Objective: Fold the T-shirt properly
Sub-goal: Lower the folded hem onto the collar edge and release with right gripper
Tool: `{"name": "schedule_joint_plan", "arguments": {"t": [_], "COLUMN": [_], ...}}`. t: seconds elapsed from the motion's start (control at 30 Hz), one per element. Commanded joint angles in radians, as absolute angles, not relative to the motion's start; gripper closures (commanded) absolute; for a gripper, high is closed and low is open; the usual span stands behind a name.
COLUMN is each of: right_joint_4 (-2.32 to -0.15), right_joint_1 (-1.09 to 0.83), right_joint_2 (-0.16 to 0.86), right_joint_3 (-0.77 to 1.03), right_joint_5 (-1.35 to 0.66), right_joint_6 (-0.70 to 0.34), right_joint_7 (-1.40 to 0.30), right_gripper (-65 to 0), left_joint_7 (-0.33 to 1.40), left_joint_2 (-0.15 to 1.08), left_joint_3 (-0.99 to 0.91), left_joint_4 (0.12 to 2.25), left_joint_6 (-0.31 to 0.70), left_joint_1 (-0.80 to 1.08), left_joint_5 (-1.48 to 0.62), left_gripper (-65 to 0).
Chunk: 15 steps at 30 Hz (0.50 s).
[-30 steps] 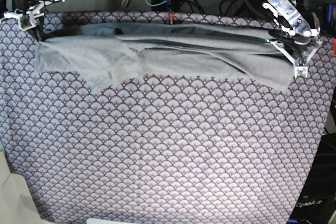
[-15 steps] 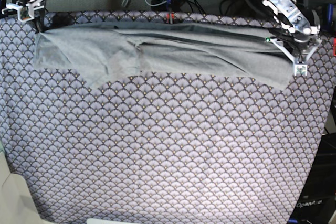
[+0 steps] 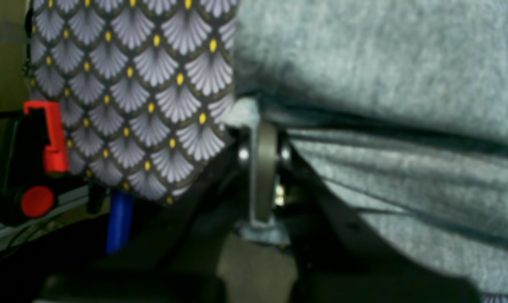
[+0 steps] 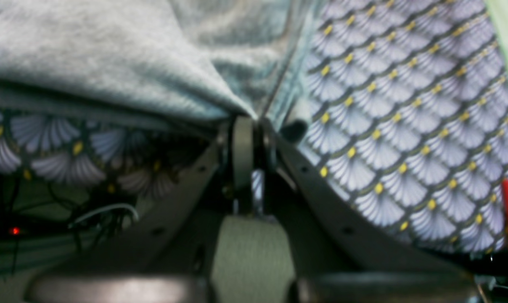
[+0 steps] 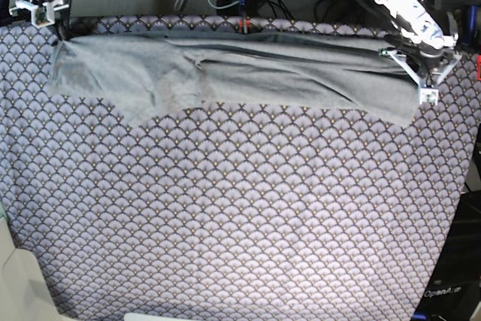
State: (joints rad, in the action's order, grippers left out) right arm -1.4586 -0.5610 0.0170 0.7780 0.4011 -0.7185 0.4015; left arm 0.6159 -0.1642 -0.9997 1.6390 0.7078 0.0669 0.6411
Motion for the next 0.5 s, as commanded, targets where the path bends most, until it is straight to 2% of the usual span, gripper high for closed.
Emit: {"name": "schedule_joint_plan", "arguments": {"t": [0.0,0.17,0.33,0.47], "right_joint_4": [-1.460,-1.432,-1.431,-1.434], "right_joint_1": [-0.570,-0.549,-0.550,-0.545], "right_joint_2": [0.033,0.030,0.033,0.030], "right_joint_3": [0.791,0.797,0.799,0.855], "right_joint_5": [0.406,0.437,0.437,0.433], "right_joint_6": [-0.698,-0.698,-0.698,-0.698], "right_joint_7": [0.410,0.410,0.410,0.414], "right_gripper": [0.0,-1.5,-9.4,-10.0], "left_joint_7": [0.670,0.670,0.670,0.659], "left_joint_2": [-0.157,-0.157,-0.157,-0.157], "left_joint_3": [-1.007,-1.009,-1.009,-1.007], "left_joint_4": [1.646,1.646,1.647,1.647], "left_joint_6": [0.698,0.698,0.698,0.698], "left_joint_1": [0.079,0.099,0.127,0.160], "left_joint_5": [0.702,0.704,0.696,0.693], "left_gripper": [0.0,-1.2,-19.9,-30.2]}}
